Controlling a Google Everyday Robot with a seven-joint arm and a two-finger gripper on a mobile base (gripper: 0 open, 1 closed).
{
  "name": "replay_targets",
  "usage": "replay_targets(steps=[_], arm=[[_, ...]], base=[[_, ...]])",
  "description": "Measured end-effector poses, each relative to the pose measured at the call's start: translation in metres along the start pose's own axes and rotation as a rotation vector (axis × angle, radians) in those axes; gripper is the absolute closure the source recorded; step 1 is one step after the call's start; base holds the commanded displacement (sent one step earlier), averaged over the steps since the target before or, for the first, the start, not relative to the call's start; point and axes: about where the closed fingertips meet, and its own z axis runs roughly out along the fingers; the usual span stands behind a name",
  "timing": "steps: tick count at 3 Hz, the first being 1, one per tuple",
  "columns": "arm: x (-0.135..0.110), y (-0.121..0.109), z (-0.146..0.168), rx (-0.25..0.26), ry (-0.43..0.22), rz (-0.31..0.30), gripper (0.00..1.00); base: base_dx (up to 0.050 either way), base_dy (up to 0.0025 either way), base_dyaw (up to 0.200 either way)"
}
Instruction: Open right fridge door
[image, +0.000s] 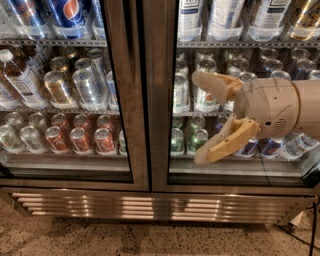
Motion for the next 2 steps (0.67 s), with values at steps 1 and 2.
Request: replay_targets(steps=[1, 2], arm=[[-0.0126, 0.0071, 0.0017, -0.064, -0.119, 0.001, 0.0], [-0.0128, 0.0073, 0.0021, -0.065, -0.119, 0.001, 0.0]], base=[[0.0, 0.0, 0.0], [0.0, 0.0, 0.0]])
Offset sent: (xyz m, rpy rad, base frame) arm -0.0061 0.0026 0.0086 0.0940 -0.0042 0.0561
